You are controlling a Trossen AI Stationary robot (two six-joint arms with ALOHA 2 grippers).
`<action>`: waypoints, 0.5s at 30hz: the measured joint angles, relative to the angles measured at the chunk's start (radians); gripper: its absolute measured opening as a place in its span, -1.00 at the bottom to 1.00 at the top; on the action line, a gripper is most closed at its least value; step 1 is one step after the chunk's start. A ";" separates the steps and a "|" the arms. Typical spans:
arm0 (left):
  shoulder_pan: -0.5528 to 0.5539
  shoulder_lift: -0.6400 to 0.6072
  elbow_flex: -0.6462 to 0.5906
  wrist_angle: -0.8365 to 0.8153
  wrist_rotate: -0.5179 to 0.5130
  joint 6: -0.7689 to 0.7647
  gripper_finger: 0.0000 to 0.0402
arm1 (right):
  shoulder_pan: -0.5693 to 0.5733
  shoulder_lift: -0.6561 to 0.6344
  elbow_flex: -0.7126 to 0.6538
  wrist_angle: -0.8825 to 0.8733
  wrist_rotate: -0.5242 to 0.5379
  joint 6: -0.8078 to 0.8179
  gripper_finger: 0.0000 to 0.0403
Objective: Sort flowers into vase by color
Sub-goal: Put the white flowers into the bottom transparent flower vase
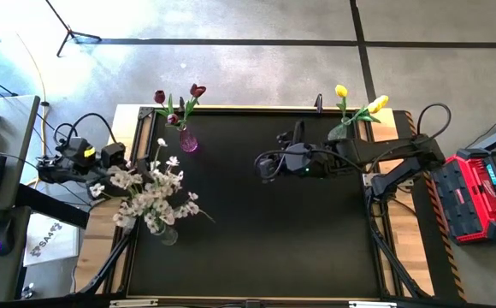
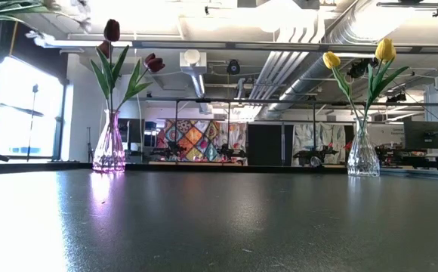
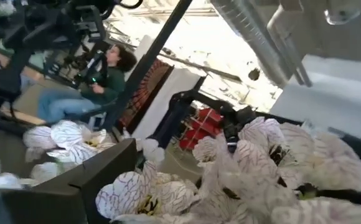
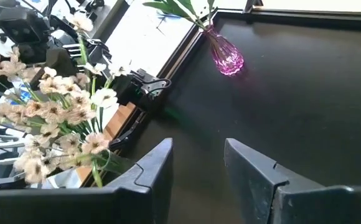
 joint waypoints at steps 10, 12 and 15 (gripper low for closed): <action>0.000 0.090 -0.001 0.015 0.204 -0.045 0.85 | 0.002 0.000 0.000 -0.002 -0.036 -0.018 -0.34; 0.000 0.102 0.016 0.024 0.260 -0.055 0.85 | 0.005 0.000 0.000 -0.005 -0.041 -0.023 -0.34; 0.000 0.112 0.058 0.028 0.286 -0.048 0.85 | 0.005 0.000 0.000 -0.005 -0.065 -0.041 -0.34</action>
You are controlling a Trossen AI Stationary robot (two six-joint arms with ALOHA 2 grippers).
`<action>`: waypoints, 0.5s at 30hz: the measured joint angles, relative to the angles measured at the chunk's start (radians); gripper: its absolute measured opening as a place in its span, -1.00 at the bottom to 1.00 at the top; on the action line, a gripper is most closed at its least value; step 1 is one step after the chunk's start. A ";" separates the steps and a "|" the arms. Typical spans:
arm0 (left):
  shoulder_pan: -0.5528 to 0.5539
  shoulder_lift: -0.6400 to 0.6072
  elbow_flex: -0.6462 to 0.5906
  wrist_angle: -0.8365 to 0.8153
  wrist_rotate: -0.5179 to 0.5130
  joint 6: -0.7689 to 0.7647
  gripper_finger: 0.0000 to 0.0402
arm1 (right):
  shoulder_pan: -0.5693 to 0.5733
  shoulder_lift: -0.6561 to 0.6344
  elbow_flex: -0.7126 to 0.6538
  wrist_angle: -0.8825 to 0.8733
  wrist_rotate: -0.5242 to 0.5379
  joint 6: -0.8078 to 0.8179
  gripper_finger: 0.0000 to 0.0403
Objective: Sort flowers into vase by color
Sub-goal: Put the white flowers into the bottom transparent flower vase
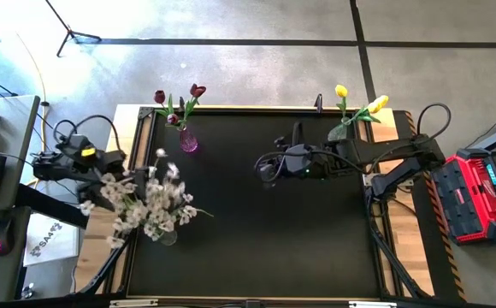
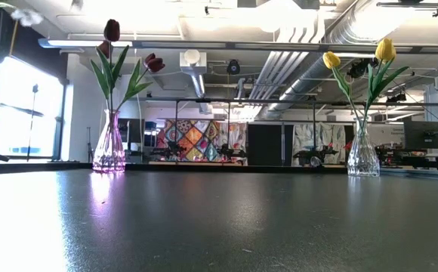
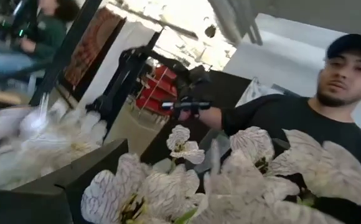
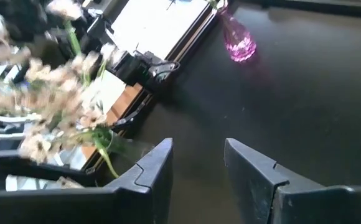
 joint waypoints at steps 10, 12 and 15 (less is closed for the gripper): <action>0.000 0.037 0.063 -0.240 -0.114 0.124 0.85 | -0.003 0.000 0.000 -0.001 -0.039 -0.028 -0.34; 0.000 0.055 0.063 -0.251 -0.113 0.149 0.85 | -0.003 0.000 0.000 -0.002 -0.044 -0.038 -0.34; 0.000 0.085 0.066 -0.212 -0.074 0.129 0.85 | -0.003 0.000 0.000 -0.002 -0.047 -0.051 -0.34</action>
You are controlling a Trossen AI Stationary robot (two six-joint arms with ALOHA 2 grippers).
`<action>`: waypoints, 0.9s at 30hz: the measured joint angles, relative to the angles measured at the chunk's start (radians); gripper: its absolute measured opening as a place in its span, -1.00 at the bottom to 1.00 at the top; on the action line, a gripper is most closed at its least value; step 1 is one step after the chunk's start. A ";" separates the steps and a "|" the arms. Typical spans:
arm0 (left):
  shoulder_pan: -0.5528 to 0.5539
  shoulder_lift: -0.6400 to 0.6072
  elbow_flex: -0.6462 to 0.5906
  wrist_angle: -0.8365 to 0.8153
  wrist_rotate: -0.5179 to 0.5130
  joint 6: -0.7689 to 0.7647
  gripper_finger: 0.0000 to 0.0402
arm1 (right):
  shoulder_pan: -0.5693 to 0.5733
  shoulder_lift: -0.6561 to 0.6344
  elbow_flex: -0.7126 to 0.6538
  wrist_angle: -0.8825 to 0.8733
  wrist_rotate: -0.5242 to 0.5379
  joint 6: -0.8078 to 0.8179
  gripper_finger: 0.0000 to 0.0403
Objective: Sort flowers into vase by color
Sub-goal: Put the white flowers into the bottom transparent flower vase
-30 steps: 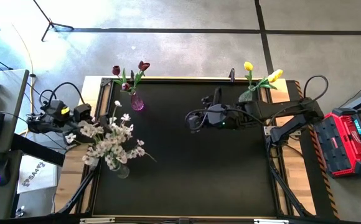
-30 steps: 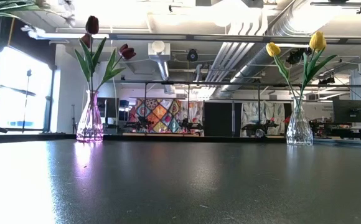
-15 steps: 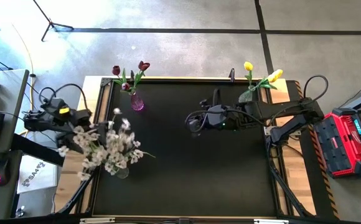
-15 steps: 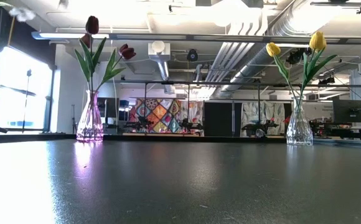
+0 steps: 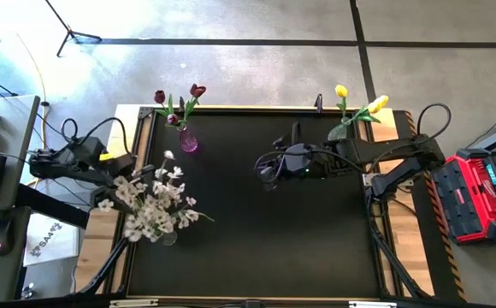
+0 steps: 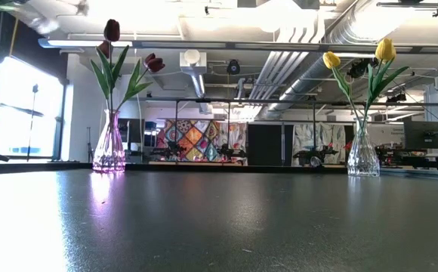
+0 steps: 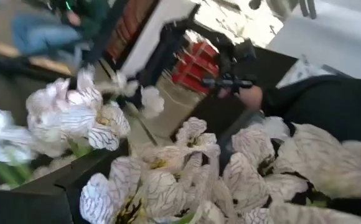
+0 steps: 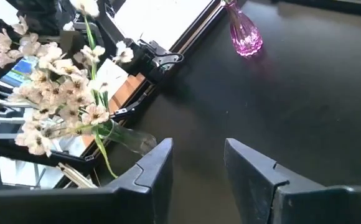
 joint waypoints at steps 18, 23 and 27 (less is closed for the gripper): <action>0.000 0.105 0.022 0.078 0.283 -0.289 0.85 | 0.000 0.000 0.000 -0.005 -0.022 -0.051 -0.34; 0.000 0.119 0.072 0.061 0.278 -0.268 0.85 | 0.000 0.000 0.000 -0.005 -0.025 -0.062 -0.34; 0.000 0.141 0.114 0.026 0.273 -0.219 0.85 | 0.000 0.000 0.000 -0.005 -0.025 -0.064 -0.34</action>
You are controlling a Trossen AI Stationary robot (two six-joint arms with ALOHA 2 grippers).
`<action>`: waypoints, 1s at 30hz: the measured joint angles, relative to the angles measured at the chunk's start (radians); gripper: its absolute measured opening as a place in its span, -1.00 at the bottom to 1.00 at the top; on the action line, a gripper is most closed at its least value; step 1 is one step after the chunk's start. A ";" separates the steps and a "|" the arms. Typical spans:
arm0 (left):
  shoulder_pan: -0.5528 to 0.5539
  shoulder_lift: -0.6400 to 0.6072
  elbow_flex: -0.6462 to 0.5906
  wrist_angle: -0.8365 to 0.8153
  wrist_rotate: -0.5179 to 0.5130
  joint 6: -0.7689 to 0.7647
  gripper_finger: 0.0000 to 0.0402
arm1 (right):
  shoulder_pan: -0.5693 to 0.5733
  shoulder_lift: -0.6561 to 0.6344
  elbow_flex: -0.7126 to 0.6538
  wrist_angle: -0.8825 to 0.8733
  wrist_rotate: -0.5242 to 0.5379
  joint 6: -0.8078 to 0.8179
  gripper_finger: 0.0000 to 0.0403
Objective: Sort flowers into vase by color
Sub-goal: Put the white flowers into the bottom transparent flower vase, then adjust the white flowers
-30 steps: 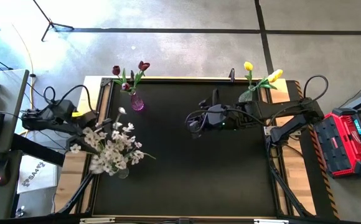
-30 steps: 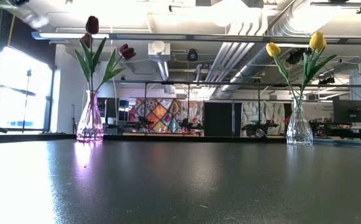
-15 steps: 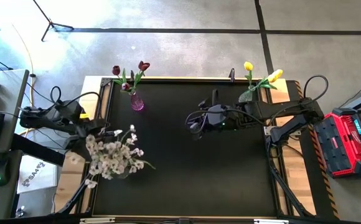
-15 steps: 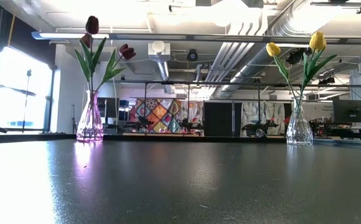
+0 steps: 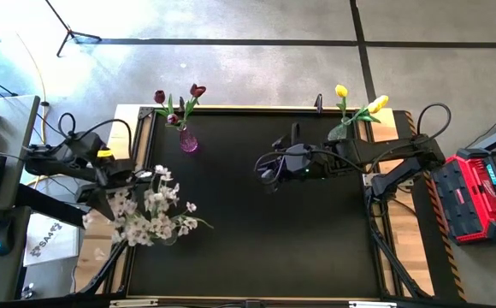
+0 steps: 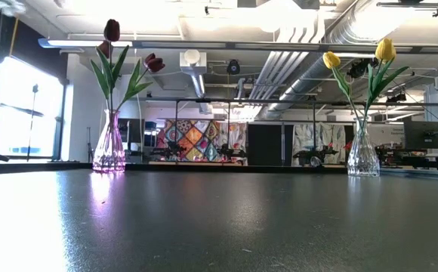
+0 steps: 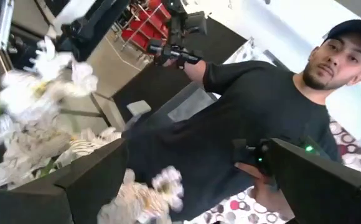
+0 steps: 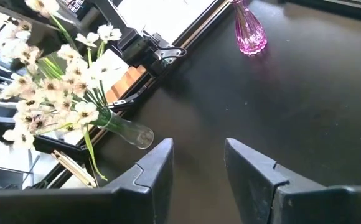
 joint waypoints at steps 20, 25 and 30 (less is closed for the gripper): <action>-0.001 0.042 0.071 -0.023 0.062 -0.029 0.77 | 0.001 0.000 0.000 0.004 -0.098 -0.011 -0.34; 0.000 0.054 0.071 0.028 0.132 -0.171 0.79 | 0.000 0.000 0.000 0.005 -0.122 -0.017 -0.34; 0.000 0.083 0.071 -0.006 0.179 -0.251 0.85 | 0.000 0.000 0.000 0.007 -0.122 -0.016 -0.34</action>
